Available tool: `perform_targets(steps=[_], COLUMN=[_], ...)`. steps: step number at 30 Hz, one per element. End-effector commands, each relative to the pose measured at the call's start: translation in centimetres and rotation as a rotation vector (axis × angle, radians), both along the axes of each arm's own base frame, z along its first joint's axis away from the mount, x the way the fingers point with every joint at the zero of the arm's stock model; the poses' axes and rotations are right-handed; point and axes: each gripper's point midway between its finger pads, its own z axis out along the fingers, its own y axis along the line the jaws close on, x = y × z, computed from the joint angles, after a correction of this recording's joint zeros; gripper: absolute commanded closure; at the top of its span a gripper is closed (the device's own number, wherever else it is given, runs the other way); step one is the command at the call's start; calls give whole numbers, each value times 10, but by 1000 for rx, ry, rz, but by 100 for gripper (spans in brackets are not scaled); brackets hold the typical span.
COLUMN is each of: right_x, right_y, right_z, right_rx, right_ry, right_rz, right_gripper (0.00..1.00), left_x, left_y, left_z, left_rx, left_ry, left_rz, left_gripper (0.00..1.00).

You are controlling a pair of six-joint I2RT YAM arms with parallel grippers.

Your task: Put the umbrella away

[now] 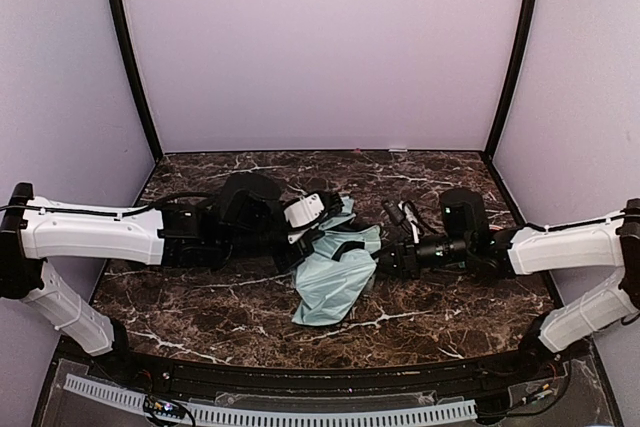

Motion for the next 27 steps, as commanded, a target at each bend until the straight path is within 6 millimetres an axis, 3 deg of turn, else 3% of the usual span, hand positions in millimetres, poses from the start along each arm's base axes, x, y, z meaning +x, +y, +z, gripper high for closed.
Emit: perform_targets(steps=[1,5,10,14,19,23,27], right_x=[-1,7,19,24,36,45,59], right_y=[9,-7,-18,-16,-4,6,13], right_z=[32,44,82,117,168,201,210], right_rx=[50,-46,-129,-150,-124,-102,-134], right_ry=[-107,-189,-271,-322,-375,-416,-423], right_rz=[59,7,-33,-17,0,17,12], right_gripper=[100,100,100,100,100,100,100], left_x=[-1,5,17,6,-31,-54,-51], left_y=[8,16,22,28,37,36,26], left_z=[17,18,22,42,63,60,42], left_rx=[-59,-63,-37,-63,-143,-187,-178], left_ry=[-4,-24,-41,-74,-104,-74,-27], left_rz=[1,23,59,3,-166,-267,-269], left_gripper=[98,73,38,32,24,25,26])
